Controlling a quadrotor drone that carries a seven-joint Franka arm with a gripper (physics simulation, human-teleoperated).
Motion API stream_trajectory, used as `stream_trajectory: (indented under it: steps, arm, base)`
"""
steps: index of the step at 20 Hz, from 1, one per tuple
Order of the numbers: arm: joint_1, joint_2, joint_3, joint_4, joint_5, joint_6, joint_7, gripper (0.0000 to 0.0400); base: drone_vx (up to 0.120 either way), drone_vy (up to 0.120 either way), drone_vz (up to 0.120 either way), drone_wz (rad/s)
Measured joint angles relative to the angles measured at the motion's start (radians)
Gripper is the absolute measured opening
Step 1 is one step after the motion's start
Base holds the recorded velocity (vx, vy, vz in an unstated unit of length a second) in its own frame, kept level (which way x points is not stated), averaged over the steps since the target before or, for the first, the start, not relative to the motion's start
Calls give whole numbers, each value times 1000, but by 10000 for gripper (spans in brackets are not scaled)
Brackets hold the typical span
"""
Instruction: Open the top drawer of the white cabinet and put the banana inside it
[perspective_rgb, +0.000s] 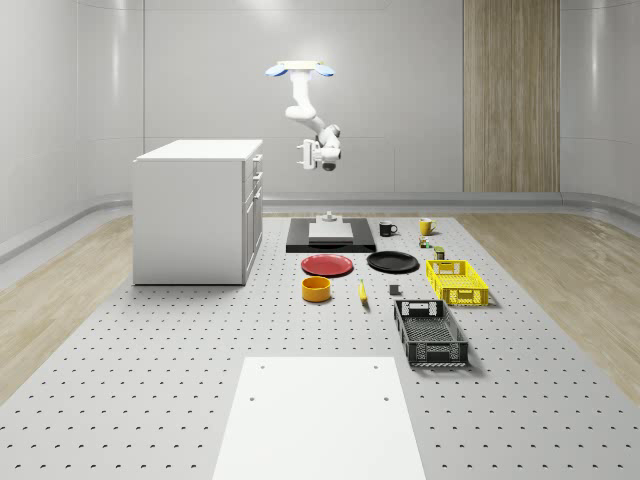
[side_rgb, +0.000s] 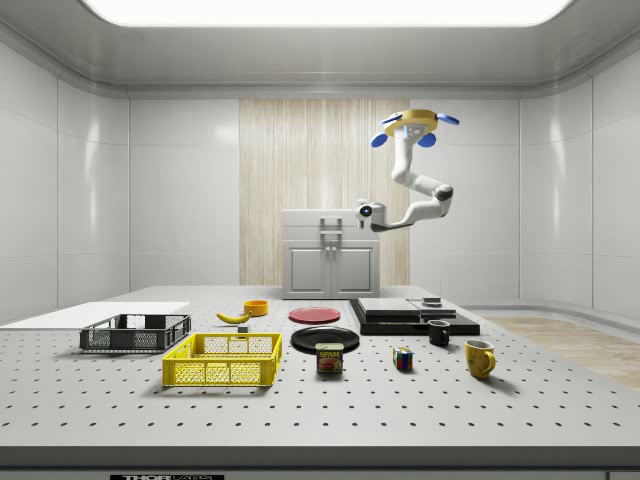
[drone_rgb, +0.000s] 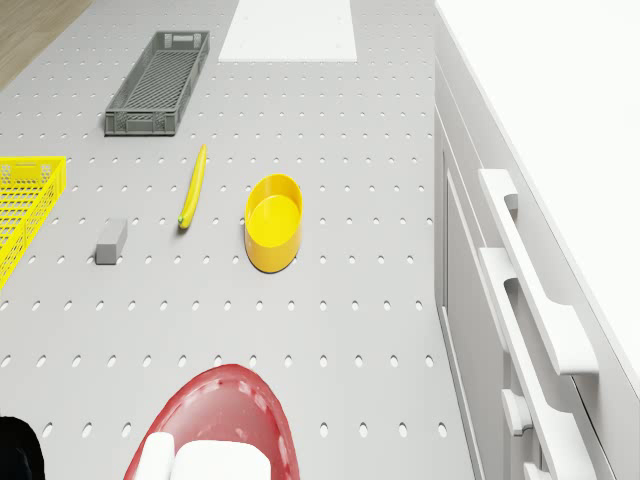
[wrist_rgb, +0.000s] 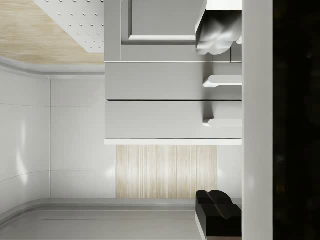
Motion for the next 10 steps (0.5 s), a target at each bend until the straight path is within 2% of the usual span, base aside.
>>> stream_trajectory:
  steps: [5,10]
  arm:
    - [10,-11,-3,-1,-9,10,8,400]
    - [20,-22,-6,-3,-18,19,15,400]
  base:
    - [120,-120,0,0]
    - [120,-8,0,0]
